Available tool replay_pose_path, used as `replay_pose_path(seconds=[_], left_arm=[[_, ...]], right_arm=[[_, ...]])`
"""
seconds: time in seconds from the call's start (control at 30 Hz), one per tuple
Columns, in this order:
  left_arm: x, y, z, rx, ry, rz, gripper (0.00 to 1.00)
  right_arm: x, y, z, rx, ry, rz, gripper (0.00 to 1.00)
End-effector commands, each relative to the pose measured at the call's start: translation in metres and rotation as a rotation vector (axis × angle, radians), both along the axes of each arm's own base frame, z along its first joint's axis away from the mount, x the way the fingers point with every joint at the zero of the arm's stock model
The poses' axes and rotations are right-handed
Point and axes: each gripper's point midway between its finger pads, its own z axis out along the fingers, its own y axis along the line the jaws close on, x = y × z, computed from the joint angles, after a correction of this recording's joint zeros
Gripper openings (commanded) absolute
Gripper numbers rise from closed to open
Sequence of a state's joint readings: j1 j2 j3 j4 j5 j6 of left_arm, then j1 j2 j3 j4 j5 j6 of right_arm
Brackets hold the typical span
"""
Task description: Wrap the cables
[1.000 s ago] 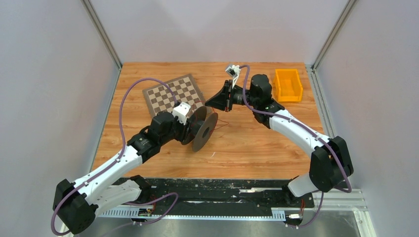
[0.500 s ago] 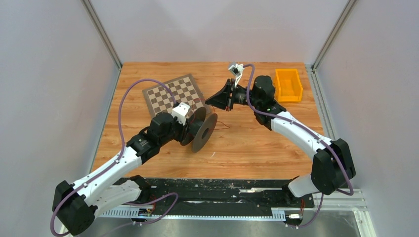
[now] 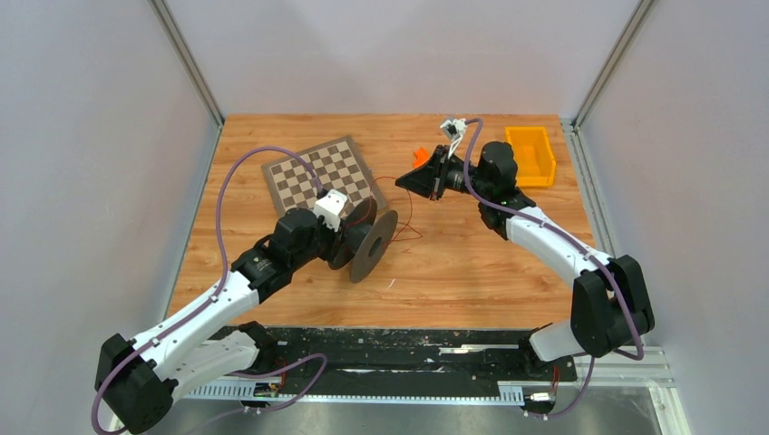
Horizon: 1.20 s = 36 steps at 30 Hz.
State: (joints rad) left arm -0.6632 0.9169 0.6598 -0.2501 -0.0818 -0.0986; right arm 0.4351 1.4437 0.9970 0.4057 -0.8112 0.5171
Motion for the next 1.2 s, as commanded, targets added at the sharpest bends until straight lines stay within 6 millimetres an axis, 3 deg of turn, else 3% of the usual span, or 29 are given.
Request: replay_pose_path(seconds=[0.0, 0.4, 0.57, 0.7, 0.87, 1.0, 1.03, 1.17], left_arm=[[0.004, 0.000, 0.011, -0.016, -0.045, 0.007, 0.35], [0.008, 0.003, 0.010, 0.001, -0.050, 0.022, 0.29], [0.009, -0.001, 0.012, -0.005, -0.062, 0.010, 0.12], [0.008, -0.003, 0.016, -0.023, -0.049, 0.006, 0.00], [0.009, 0.002, 0.023, -0.040, -0.013, 0.071, 0.00], [0.007, 0.015, 0.038, -0.090, 0.054, 0.222, 0.00], [0.012, 0.020, 0.051, -0.104, 0.041, 0.269, 0.00], [0.008, 0.025, 0.062, -0.132, 0.087, 0.333, 0.00]], right_arm=[[-0.001, -0.010, 0.022, 0.046, -0.057, -0.024, 0.00], [0.003, -0.020, 0.017, 0.050, -0.043, -0.035, 0.00], [0.001, -0.019, 0.007, 0.043, -0.026, -0.024, 0.00], [0.012, -0.022, -0.020, -0.020, -0.004, -0.062, 0.00], [0.034, -0.031, -0.060, -0.110, 0.017, -0.093, 0.02], [0.042, -0.028, -0.088, -0.187, 0.040, -0.053, 0.16], [0.040, -0.027, -0.091, -0.192, 0.048, -0.039, 0.20], [0.017, -0.023, -0.083, -0.164, -0.021, 0.034, 0.46]])
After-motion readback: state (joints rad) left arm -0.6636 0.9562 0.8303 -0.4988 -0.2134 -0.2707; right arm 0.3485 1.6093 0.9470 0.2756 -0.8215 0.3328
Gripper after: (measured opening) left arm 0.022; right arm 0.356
